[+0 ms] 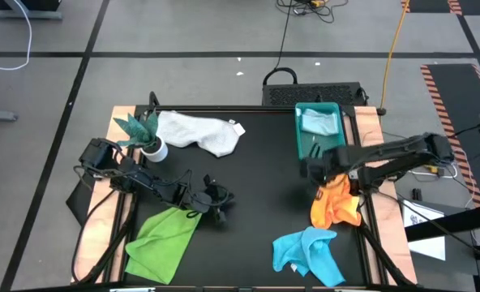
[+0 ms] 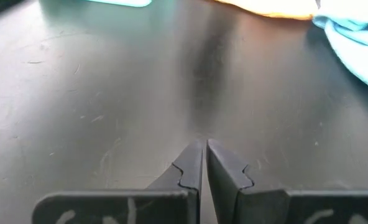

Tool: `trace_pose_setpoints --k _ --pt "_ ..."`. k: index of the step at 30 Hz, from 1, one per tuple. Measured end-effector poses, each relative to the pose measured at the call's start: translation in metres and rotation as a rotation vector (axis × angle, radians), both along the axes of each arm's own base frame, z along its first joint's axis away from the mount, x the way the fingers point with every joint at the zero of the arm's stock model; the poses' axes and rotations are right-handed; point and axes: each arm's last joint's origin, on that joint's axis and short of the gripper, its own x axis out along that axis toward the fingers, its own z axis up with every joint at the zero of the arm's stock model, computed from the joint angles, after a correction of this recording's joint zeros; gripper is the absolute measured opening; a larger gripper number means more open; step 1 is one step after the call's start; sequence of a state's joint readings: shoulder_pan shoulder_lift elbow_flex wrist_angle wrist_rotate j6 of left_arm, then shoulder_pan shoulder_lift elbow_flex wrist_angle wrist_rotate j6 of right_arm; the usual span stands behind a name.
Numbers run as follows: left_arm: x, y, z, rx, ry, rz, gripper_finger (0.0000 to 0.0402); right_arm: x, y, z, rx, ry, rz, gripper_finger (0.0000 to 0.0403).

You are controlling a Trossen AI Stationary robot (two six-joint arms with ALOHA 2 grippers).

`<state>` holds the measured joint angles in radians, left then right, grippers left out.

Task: Fold microfiber towels
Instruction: Fold the orange microfiber cloth

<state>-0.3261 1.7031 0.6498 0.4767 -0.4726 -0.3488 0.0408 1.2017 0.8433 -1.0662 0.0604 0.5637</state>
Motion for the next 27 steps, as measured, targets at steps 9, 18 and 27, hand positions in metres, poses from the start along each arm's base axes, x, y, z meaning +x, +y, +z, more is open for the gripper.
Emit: trace_pose_setpoints --k 9,18,27 --pt "0.000 -0.001 0.000 0.025 0.014 -0.050 0.0026 0.009 0.057 -0.028 0.114 0.076 -0.070 0.0068" --pt "0.005 0.000 0.006 0.074 -0.037 -0.141 0.0026 0.007 0.070 -0.073 0.101 0.104 -0.101 0.0156" --pt "0.009 0.005 0.010 0.109 -0.070 -0.189 0.0026 0.010 0.072 -0.075 0.029 0.074 -0.039 0.0018"
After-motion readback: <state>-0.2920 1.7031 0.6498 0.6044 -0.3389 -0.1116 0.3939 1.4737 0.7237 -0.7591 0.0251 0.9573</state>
